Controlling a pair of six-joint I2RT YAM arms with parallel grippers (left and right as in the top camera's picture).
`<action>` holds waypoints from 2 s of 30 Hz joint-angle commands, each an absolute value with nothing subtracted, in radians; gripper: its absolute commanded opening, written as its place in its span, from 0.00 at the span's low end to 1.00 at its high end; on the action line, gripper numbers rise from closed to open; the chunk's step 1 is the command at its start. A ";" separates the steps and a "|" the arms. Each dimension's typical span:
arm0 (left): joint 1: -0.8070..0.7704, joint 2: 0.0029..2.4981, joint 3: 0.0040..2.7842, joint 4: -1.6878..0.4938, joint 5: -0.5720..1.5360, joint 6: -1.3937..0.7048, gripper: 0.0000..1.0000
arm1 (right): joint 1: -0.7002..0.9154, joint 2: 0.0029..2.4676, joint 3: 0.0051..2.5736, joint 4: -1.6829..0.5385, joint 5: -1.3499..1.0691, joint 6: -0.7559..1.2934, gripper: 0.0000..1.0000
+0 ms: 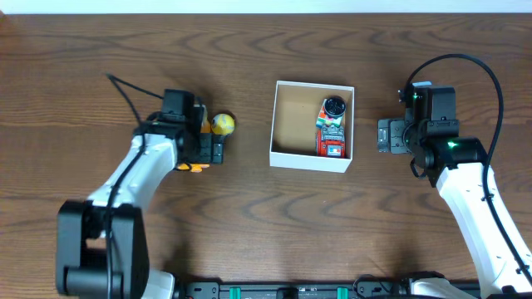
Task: Pack container
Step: 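Reach the left gripper forward to the orange dinosaur and grasp it, then carry the dinosaur right into the white box and lower it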
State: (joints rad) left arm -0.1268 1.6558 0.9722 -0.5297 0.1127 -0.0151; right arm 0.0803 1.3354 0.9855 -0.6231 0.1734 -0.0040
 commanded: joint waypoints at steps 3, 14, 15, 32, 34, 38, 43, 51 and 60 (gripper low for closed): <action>-0.130 1.706 0.983 -0.521 0.054 0.007 0.71 | 0.072 1.343 0.985 -0.621 0.182 -0.001 0.99; -0.131 1.562 0.995 -0.601 -0.104 -0.005 0.36 | 0.072 1.343 0.985 -0.621 0.182 -0.001 0.99; -0.131 1.517 1.000 -0.620 -0.116 -0.024 0.36 | 0.072 1.343 0.985 -0.621 0.182 -0.001 0.99; -0.363 0.928 1.010 -0.598 0.199 -0.226 0.28 | 0.072 1.343 0.985 -0.621 0.182 -0.001 0.99; -0.437 0.939 1.010 -0.551 0.199 -0.236 0.28 | 0.072 1.343 0.985 -0.621 0.182 -0.001 0.99; -0.568 1.014 1.010 -0.432 0.197 -0.238 0.28 | 0.072 1.343 0.985 -0.621 0.182 -0.001 0.99; -0.664 1.166 1.010 -0.300 0.171 -0.237 0.28 | 0.072 1.343 0.985 -0.621 0.182 -0.001 0.99; -0.693 1.420 1.010 -0.122 0.085 -0.144 0.28 | 0.072 1.343 0.985 -0.621 0.182 -0.001 0.99; -0.693 1.570 1.010 -0.004 0.028 -0.053 0.24 | 0.072 1.343 0.985 -0.621 0.182 -0.001 0.99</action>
